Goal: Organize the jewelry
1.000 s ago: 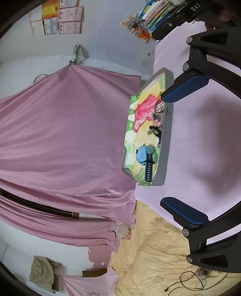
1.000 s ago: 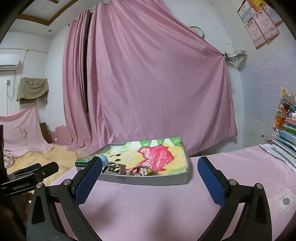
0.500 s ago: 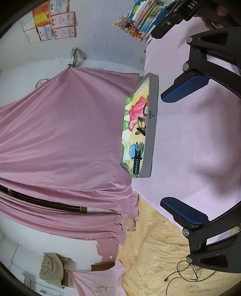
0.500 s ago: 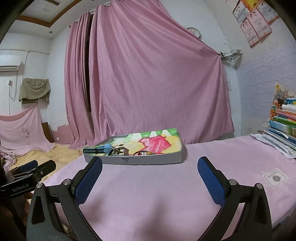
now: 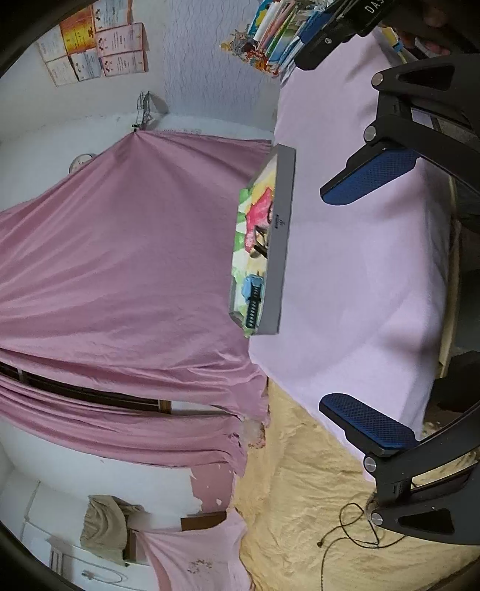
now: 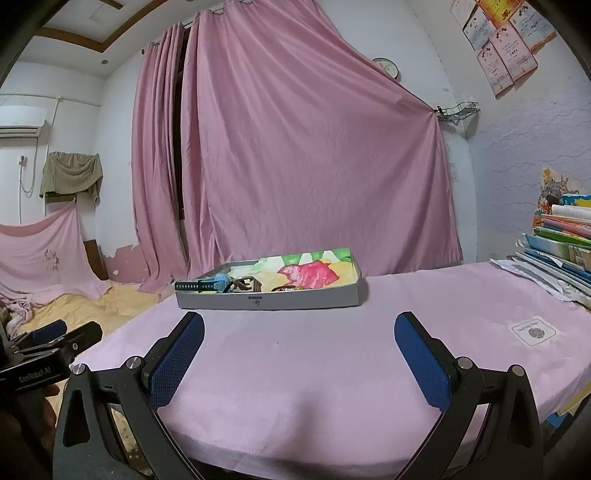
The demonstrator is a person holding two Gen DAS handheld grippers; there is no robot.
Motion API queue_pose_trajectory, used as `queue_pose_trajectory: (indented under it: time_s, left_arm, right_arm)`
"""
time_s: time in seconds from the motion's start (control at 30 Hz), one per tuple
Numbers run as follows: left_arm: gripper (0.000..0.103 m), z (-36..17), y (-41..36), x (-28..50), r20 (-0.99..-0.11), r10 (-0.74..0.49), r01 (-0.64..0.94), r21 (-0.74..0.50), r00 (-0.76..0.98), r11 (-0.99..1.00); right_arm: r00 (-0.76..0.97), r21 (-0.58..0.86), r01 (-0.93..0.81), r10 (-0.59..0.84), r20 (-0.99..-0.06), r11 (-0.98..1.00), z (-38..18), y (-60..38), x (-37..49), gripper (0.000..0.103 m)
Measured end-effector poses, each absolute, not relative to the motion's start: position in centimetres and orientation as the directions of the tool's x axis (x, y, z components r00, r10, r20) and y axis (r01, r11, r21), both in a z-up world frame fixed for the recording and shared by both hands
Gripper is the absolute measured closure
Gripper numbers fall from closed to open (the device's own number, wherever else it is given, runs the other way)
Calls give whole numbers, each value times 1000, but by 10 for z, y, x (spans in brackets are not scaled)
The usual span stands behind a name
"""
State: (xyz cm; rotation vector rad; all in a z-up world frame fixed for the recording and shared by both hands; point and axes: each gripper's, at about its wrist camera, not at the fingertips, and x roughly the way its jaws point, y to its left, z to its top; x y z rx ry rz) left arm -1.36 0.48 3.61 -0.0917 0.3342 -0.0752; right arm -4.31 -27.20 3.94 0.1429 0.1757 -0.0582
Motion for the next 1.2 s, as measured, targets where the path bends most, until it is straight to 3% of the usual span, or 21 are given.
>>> queue_pose_trajectory:
  time_s: [1.2]
  left_arm:
    - [1,19,14,-1,-339,-59,25,-103,939,994]
  right_arm:
    - [973,102,83,-59,-222,991,29,-254,-27,2]
